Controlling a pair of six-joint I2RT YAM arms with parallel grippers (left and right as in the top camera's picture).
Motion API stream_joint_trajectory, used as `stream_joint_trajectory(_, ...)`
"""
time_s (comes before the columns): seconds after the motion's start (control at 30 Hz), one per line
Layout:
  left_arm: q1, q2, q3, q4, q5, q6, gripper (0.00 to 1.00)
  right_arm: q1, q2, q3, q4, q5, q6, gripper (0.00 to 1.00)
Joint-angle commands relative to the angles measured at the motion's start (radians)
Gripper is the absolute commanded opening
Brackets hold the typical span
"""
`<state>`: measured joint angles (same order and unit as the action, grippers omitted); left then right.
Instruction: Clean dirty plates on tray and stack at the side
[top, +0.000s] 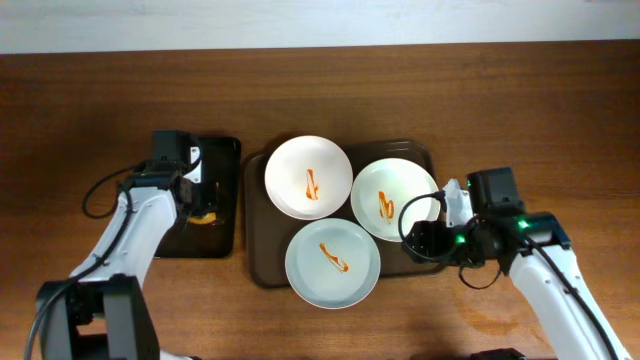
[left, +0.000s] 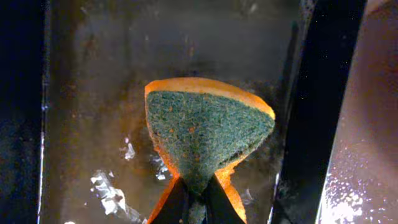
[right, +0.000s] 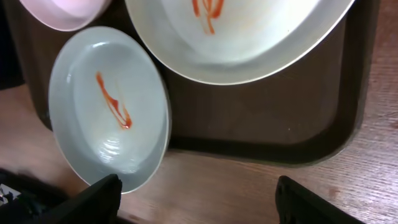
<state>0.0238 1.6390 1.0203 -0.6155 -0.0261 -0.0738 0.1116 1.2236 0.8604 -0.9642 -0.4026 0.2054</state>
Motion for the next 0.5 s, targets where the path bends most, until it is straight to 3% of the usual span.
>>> stream_joint_trajectory(0.0, -0.001, 0.035, -0.054, 0.053, 0.007, -0.032, 0.00, 0.008, 0.017, 0.017, 0.003, -0.009, -0.006, 0.80)
stream_joint_trajectory(0.2, -0.001, 0.190, -0.087, 0.200, 0.020, -0.046, 0.00, 0.008, 0.017, 0.017, -0.003, -0.014, -0.010, 0.79)
stream_joint_trajectory(0.3, -0.001, 0.137, -0.034, 0.110, 0.023, -0.046, 0.00, 0.008, 0.017, 0.017, -0.004, -0.017, -0.014, 0.78)
stream_joint_trajectory(0.47, -0.002, -0.068, 0.012, -0.037, 0.141, -0.046, 0.00, 0.089, 0.042, 0.017, 0.013, -0.057, -0.032, 0.61)
